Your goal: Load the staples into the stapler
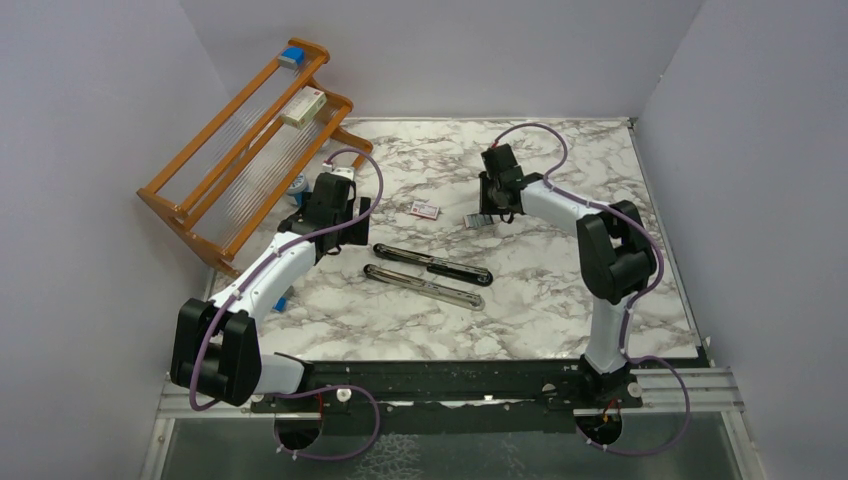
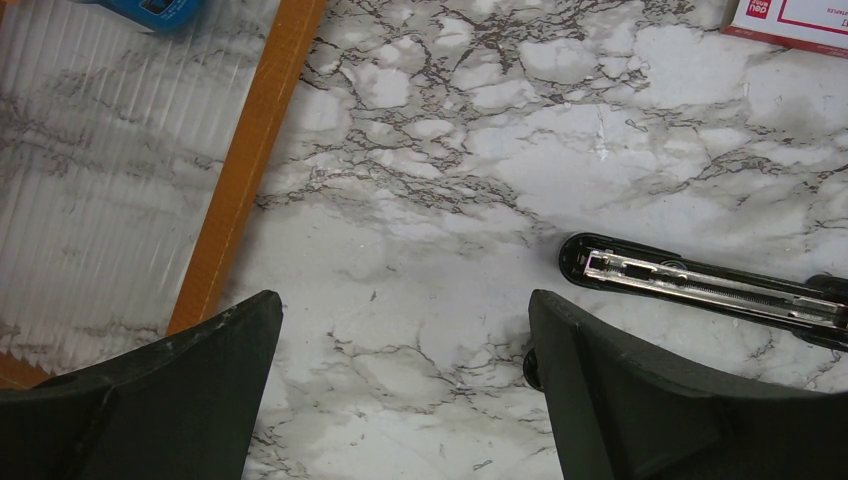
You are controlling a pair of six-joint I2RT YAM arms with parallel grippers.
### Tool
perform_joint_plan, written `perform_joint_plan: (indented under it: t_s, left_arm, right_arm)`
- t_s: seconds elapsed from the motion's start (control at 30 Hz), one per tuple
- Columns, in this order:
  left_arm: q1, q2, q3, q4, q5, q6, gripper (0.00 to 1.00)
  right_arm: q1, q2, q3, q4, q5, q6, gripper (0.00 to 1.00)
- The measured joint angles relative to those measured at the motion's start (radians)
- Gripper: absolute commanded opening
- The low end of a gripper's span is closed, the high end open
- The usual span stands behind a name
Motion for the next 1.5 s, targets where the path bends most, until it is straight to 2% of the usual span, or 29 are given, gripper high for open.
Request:
perform_joint_plan:
  t_s: [0.27,0.43,0.57,0.8,0.93,1.07,1.2,1.5]
  left_arm:
    - [0.0,0.001,0.0,0.0,0.007,-0.003,0.96]
    - [-0.006,0.0,0.003,0.021,0.106,-0.062,0.95]
    - [-0.071,0.02,0.047,0.065,0.168,-0.146,0.92]
    - [-0.203,0.221,0.185,0.252,0.246,-0.288,0.87]
    - [-0.224,0.397,0.301,0.281,0.277,-0.323,0.85]
    - [-0.225,0.509,0.387,0.284,0.298,-0.331,0.85]
    - [-0.225,0.552,0.435,0.279,0.298,-0.325,0.84]
    - [-0.227,0.553,0.437,0.277,0.293,-0.295,0.84]
  right_arm:
    - [0.0,-0.023,-0.013,0.029,-0.052,-0.024,0.27]
    - [0.0,-0.024,-0.014,0.023,-0.049,-0.034,0.27]
    - [-0.001,-0.033,-0.022,0.024,-0.056,-0.048,0.27]
    - [-0.001,-0.033,-0.021,0.025,-0.103,-0.071,0.26]
    - [-0.001,-0.033,-0.021,0.024,-0.123,-0.074,0.26]
    - [-0.001,-0.033,-0.018,0.019,-0.124,-0.074,0.26]
    - [-0.001,-0.027,0.0,0.0,-0.122,-0.073,0.26]
    - [-0.005,-0.018,0.009,-0.03,-0.109,-0.07,0.26]
